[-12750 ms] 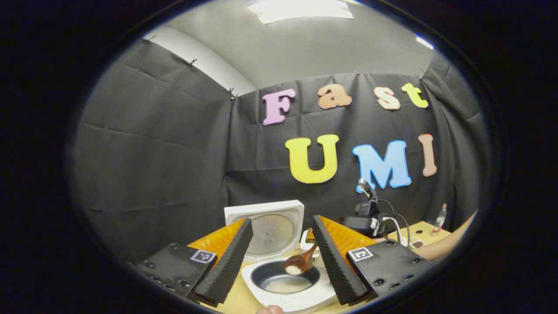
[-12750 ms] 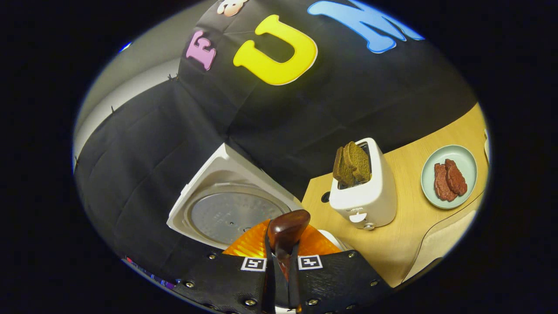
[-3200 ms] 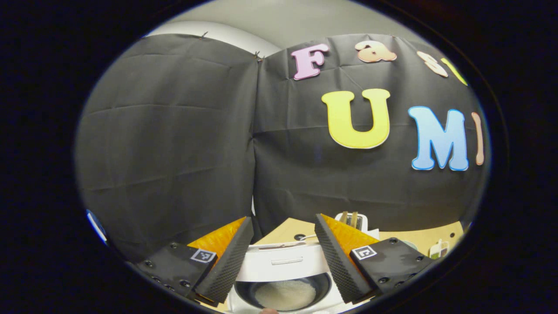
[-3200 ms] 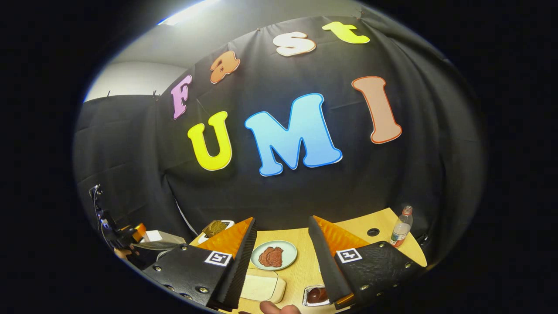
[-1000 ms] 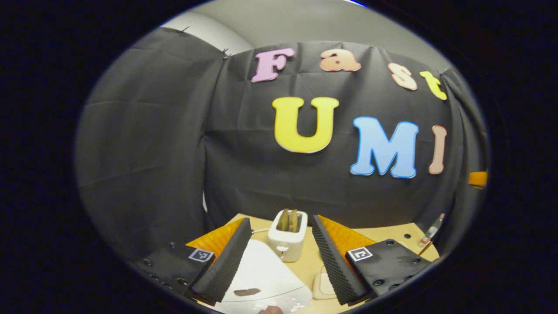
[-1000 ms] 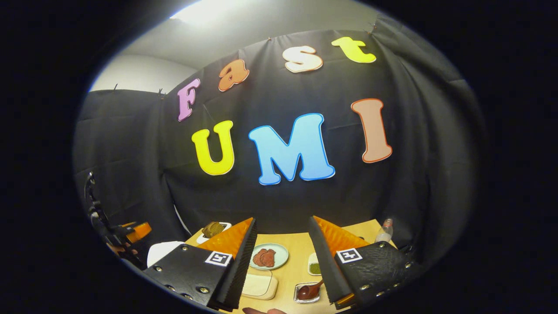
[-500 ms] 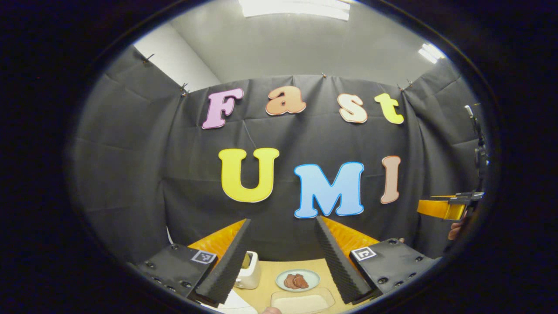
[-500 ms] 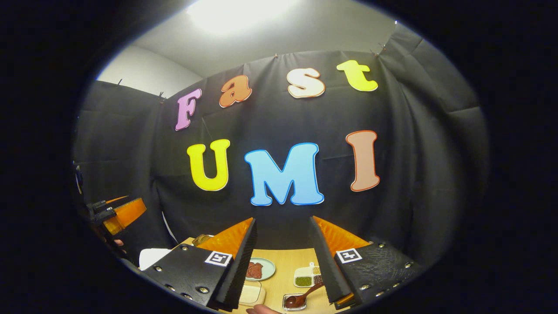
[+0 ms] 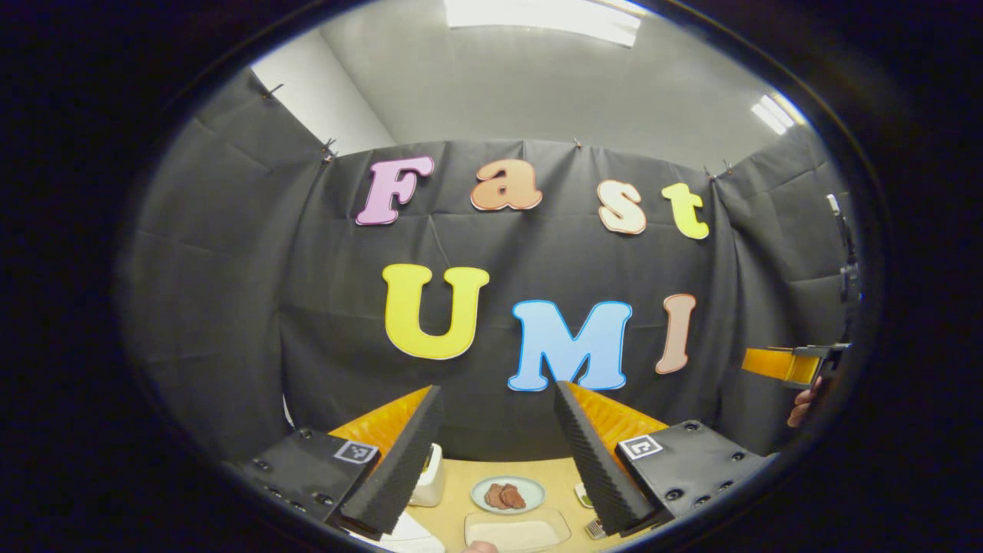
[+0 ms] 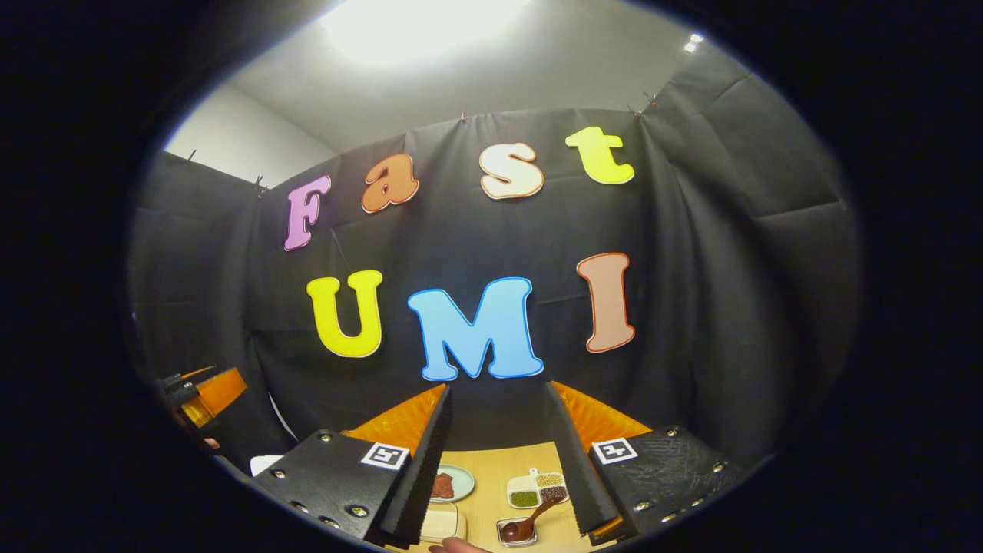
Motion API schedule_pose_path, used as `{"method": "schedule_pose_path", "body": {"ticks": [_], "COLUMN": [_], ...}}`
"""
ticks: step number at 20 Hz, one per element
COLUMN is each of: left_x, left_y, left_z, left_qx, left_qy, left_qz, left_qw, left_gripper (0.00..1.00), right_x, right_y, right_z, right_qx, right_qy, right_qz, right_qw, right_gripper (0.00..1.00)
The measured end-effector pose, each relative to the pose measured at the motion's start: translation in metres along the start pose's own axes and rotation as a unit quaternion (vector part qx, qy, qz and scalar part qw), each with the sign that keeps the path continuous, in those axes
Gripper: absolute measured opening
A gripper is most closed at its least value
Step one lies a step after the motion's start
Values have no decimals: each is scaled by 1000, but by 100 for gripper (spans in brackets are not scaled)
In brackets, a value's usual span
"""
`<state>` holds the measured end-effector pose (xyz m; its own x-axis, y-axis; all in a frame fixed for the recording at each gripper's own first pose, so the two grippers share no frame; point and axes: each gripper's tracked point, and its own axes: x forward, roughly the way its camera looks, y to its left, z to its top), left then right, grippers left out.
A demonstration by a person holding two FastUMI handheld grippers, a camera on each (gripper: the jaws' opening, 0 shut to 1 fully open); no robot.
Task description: Close the left gripper, press the button to open the rice cooker; take a wooden spoon from the chopstick holder with the right hand, scoop a spoonful of rice and pour it into the rice cooker, then put the wooden spoon back into the chopstick holder.
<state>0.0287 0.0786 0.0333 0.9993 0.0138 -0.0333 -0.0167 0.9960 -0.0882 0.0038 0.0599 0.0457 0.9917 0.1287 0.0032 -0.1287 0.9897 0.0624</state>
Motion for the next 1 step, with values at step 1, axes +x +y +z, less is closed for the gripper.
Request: {"method": "schedule_pose_path", "body": {"ticks": [1], "left_x": [1], "left_y": [2], "left_z": [0], "left_qx": [2], "left_qy": [1], "left_qz": [1], "left_qw": [1000], "left_gripper": [98], "right_x": [3], "right_y": [2], "right_z": [2], "right_qx": [-1], "right_qy": [1], "right_qz": [-1], "right_qw": [1000], "right_gripper": [72]}}
